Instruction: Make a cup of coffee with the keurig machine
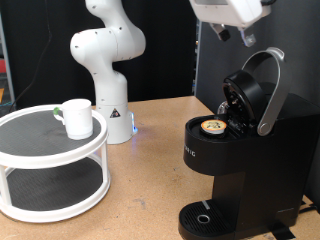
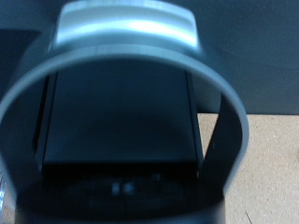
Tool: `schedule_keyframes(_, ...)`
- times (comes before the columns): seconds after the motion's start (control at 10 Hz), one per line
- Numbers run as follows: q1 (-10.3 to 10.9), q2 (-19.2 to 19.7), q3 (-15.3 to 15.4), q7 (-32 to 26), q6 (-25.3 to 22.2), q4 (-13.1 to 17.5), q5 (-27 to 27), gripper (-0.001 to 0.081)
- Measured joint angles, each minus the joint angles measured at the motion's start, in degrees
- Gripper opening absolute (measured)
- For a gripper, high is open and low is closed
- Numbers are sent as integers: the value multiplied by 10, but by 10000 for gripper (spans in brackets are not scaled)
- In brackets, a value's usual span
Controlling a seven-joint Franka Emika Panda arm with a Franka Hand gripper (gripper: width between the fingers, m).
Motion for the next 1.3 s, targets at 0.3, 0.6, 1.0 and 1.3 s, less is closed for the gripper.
schedule_keyframes(0.3, 3, 2, 31, 42, 18, 2, -1, 798)
schedule_keyframes(0.6, 3, 10, 56, 74, 43, 6, -3, 798)
schedule_keyframes(1.0, 3, 32, 85, 109, 71, 20, -13, 401)
schedule_keyframes(1.3, 3, 42, 98, 117, 78, 30, -16, 74)
